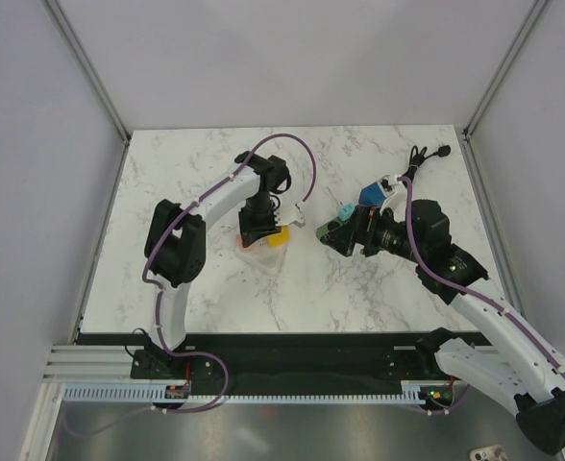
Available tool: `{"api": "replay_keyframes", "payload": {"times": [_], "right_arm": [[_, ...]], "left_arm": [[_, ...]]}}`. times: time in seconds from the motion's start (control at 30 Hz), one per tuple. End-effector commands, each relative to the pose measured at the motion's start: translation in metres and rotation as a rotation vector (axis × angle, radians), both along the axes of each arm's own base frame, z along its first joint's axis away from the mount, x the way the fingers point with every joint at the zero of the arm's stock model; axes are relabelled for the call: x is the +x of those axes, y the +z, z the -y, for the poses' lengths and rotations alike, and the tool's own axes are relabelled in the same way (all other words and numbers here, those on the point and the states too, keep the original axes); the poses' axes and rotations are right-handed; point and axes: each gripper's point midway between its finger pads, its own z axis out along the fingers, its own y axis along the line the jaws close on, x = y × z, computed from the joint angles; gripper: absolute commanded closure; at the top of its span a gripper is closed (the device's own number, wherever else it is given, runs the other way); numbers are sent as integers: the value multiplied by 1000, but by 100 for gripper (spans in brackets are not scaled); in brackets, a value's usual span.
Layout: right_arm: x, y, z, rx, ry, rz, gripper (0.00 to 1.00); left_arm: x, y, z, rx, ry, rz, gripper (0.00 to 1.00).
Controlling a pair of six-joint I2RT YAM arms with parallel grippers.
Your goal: Insert the plug
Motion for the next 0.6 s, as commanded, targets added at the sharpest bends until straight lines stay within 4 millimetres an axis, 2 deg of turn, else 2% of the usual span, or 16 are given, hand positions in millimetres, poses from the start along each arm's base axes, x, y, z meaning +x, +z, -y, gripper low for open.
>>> {"api": "replay_keyframes", "payload": {"times": [0.0,0.57], "right_arm": [[5,20,2,10,-13,66,2],[5,20,5,6,-24,71,2]], "left_arm": [[-23,-23,5,23,-36,-139,98],[-34,-47,12,14,23,-192,98]]}}
